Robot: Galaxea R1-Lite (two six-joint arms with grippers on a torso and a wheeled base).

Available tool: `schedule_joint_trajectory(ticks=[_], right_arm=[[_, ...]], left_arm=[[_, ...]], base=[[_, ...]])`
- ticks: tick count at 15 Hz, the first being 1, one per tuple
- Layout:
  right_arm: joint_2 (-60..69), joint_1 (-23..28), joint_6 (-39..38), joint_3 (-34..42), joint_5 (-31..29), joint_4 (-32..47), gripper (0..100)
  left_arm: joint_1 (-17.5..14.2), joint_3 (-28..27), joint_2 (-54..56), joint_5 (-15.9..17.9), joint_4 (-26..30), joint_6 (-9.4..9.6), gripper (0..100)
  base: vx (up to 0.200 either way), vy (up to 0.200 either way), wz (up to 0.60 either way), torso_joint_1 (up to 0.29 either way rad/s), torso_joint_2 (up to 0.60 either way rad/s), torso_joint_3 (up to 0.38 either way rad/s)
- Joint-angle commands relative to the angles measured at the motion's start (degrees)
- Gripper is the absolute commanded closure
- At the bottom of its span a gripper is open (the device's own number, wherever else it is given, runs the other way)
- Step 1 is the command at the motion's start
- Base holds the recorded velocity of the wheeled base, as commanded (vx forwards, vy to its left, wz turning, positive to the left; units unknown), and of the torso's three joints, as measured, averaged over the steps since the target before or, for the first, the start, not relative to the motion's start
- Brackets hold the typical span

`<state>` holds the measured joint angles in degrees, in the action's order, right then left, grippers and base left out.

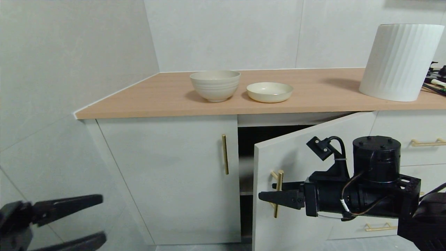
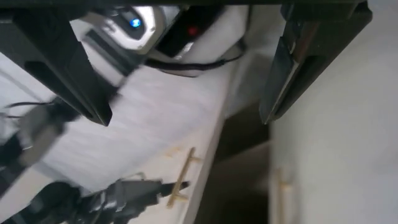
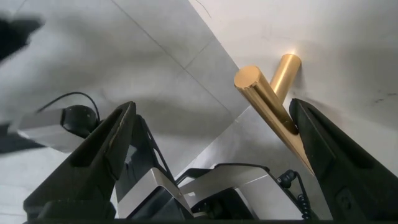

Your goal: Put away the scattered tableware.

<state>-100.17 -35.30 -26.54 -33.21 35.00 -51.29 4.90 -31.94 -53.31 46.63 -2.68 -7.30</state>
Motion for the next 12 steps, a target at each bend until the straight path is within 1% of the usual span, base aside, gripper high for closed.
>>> schedule_joint_trajectory(ticks=[1,3,4,5,6,7,8,9,10,12], right_arm=[[0.2,-1.1,0.0,0.1,0.2,0.0,0],[0.2,-1.2,0.1,0.2,0.2,0.0,0],[0.2,-1.2,0.1,0.2,0.2,0.0,0],[0.2,-1.2,0.1,0.2,0.2,0.0,0],[0.2,-1.2,0.1,0.5,0.2,0.0,0],[0.2,-1.3,0.1,0.5,0.2,0.0,0],[0.2,-1.5,0.1,0.5,0.2,0.0,0],[0.3,-1.5,0.2,0.6,0.2,0.0,0],[0.3,-1.6,0.2,0.6,0.2,0.0,0],[0.3,-1.5,0.2,0.6,0.2,0.0,0]], left_arm=[[10.5,-5.4,-32.1,1.2,-16.4,-3.07,0],[14.0,-5.2,-41.9,-3.6,-26.5,-4.65,0],[15.1,-4.7,-45.6,-5.0,-31.1,-5.35,0],[16.1,-4.7,-48.5,-5.3,-34.9,-6.32,0],[16.4,-4.7,-50.0,-5.3,-37.4,-7.99,0],[17.0,-4.7,-51.0,-5.1,-38.3,-9.40,0],[18.0,-4.7,-52.3,-5.2,-38.5,-10.10,0],[18.7,-4.5,-53.7,-5.4,-38.6,-9.84,0],[19.4,-3.9,-54.3,-5.4,-39.5,-10.19,0],[21.1,-2.3,-55.0,-5.4,-42.1,-10.28,0]], base=[[0.000,0.000,0.00,0.000,0.00,0.000],[0.000,0.000,0.00,0.000,0.00,0.000],[0.000,0.000,0.00,0.000,0.00,0.000],[0.000,0.000,0.00,0.000,0.00,0.000],[0.000,0.000,0.00,0.000,0.00,0.000],[0.000,0.000,0.00,0.000,0.00,0.000],[0.000,0.000,0.00,0.000,0.00,0.000],[0.000,0.000,0.00,0.000,0.00,0.000],[0.000,0.000,0.00,0.000,0.00,0.000],[0.000,0.000,0.00,0.000,0.00,0.000]])
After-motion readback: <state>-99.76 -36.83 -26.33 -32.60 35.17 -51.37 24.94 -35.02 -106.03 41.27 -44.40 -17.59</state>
